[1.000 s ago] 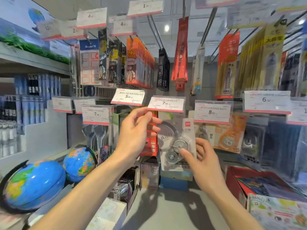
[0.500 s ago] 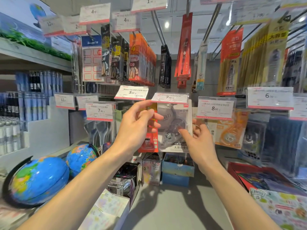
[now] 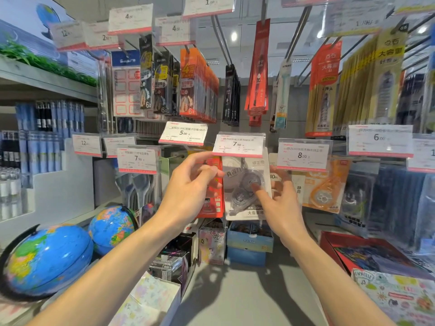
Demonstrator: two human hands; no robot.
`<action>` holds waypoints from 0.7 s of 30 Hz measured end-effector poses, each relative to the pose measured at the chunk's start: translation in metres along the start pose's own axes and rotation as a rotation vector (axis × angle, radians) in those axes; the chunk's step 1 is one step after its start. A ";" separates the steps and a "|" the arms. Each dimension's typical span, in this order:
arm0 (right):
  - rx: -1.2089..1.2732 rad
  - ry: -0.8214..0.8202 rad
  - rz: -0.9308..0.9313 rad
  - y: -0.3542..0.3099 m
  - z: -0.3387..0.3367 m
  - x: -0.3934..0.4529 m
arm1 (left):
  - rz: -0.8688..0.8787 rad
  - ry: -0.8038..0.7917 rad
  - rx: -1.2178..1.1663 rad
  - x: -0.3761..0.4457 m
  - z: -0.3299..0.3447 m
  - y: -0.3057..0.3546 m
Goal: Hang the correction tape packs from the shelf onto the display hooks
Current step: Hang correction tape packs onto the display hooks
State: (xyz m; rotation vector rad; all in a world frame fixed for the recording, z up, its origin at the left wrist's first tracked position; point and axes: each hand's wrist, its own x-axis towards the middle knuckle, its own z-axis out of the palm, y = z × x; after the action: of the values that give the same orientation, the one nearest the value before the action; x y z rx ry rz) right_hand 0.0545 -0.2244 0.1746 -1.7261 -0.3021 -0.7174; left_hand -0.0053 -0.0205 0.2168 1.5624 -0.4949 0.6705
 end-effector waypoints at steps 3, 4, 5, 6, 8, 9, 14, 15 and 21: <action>-0.053 0.014 -0.044 0.003 -0.001 0.000 | -0.072 0.026 0.094 -0.001 0.003 -0.023; -0.062 0.017 -0.052 0.004 0.000 0.001 | -0.103 0.034 0.137 0.000 0.005 -0.032; -0.073 0.018 -0.055 0.006 0.001 0.003 | -0.125 0.037 0.188 0.001 0.006 -0.042; -0.086 0.020 -0.052 0.009 0.002 0.005 | -0.136 0.037 0.252 0.004 0.007 -0.051; -0.088 0.021 -0.027 0.013 0.006 0.009 | -0.132 0.011 0.358 0.011 0.012 -0.065; -0.079 0.020 -0.015 0.015 0.009 0.010 | -0.118 -0.012 0.374 0.016 0.016 -0.071; -0.131 0.051 -0.032 0.026 0.023 0.017 | -0.079 -0.147 0.400 0.033 0.033 -0.093; -0.155 0.036 -0.029 0.028 0.026 0.018 | -0.076 -0.166 0.422 0.035 0.035 -0.096; -0.270 -0.051 0.056 0.028 0.028 0.024 | -0.108 -0.177 0.414 0.046 0.046 -0.109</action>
State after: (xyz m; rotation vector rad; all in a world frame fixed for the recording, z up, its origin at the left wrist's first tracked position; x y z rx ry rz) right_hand 0.0974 -0.2097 0.1636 -2.0030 -0.1975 -0.6984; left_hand 0.1074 -0.0507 0.1662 2.0366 -0.4147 0.5767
